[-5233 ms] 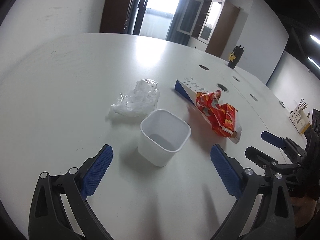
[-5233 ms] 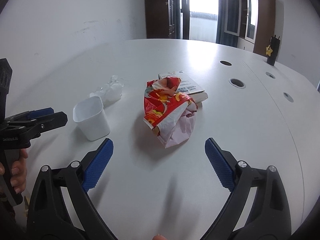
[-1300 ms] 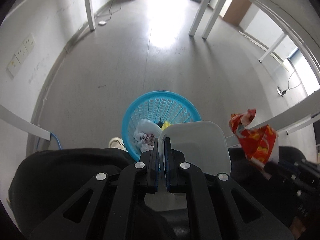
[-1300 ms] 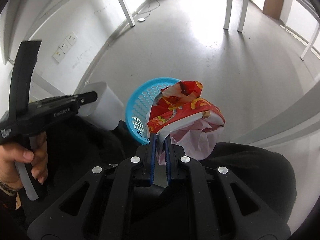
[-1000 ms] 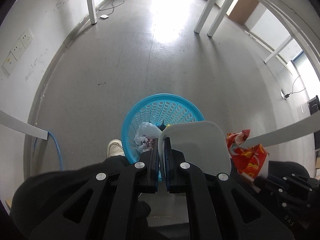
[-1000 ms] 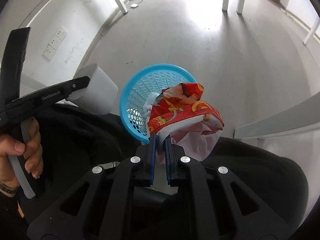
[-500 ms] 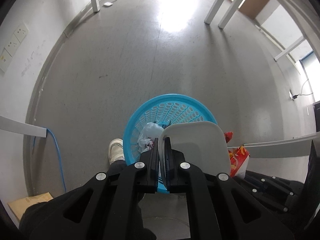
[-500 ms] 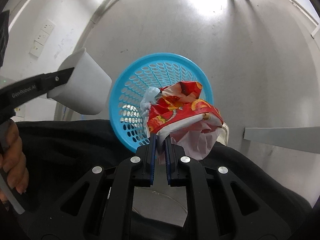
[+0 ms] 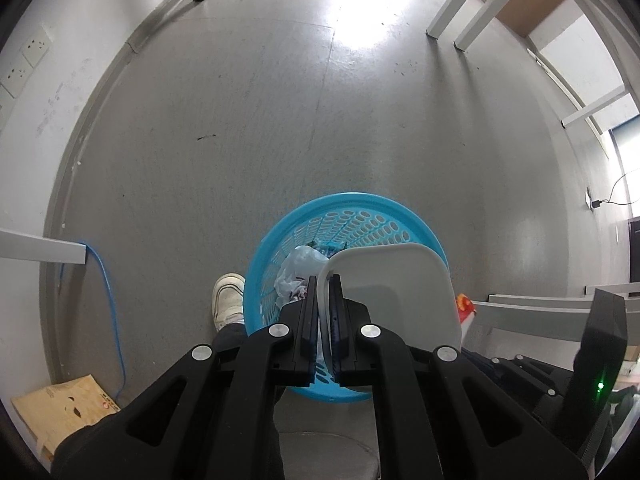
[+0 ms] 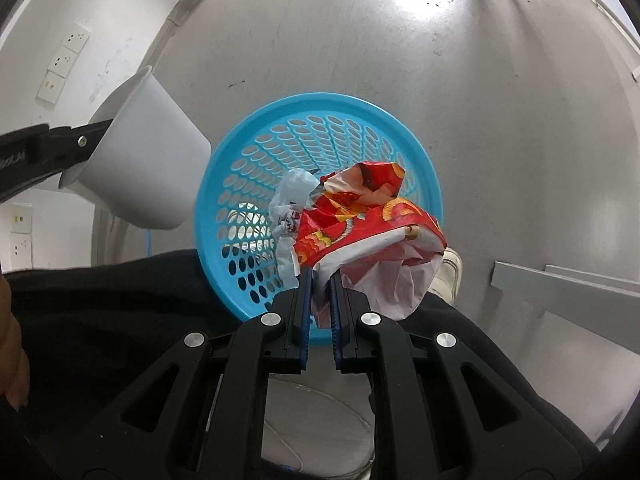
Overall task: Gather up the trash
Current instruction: 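Open both grippers to drop the cup and wrapper into the basket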
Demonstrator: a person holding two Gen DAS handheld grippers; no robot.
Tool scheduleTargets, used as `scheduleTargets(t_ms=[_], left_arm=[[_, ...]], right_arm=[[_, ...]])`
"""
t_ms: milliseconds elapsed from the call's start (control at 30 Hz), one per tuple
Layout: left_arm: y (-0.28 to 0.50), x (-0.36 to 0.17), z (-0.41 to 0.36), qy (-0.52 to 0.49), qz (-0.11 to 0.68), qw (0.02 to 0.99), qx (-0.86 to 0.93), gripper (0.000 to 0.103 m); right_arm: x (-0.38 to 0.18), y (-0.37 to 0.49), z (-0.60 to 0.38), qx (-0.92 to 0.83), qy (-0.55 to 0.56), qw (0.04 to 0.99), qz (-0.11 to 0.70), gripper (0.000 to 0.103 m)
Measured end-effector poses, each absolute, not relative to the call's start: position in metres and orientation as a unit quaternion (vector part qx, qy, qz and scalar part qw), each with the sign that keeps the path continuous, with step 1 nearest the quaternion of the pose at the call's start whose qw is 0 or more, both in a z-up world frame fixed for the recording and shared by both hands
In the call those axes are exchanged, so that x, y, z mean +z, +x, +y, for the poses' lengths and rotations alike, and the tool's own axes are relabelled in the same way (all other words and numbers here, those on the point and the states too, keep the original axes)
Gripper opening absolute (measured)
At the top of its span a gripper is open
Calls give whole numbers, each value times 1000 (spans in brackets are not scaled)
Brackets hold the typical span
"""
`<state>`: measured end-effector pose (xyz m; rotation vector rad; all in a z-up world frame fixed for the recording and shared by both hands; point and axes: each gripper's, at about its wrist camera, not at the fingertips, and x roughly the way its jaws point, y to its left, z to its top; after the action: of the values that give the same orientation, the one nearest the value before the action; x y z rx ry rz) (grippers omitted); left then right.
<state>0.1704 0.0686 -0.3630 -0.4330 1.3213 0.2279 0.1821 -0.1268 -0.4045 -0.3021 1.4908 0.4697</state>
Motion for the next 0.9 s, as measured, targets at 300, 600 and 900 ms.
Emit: scheduleTargets(t_ms=[300, 600, 900], left_arm=[[178, -367, 66, -186, 614, 761, 97, 7], [182, -365, 70, -221, 599, 765, 88, 31], [187, -366, 71, -209, 607, 760, 95, 31]], right_arm=[[-419, 197, -123, 208, -125, 694, 678, 9], [-415, 197, -120, 206, -117, 699, 675, 36], [-409, 194, -117, 207, -122, 705, 668, 39]])
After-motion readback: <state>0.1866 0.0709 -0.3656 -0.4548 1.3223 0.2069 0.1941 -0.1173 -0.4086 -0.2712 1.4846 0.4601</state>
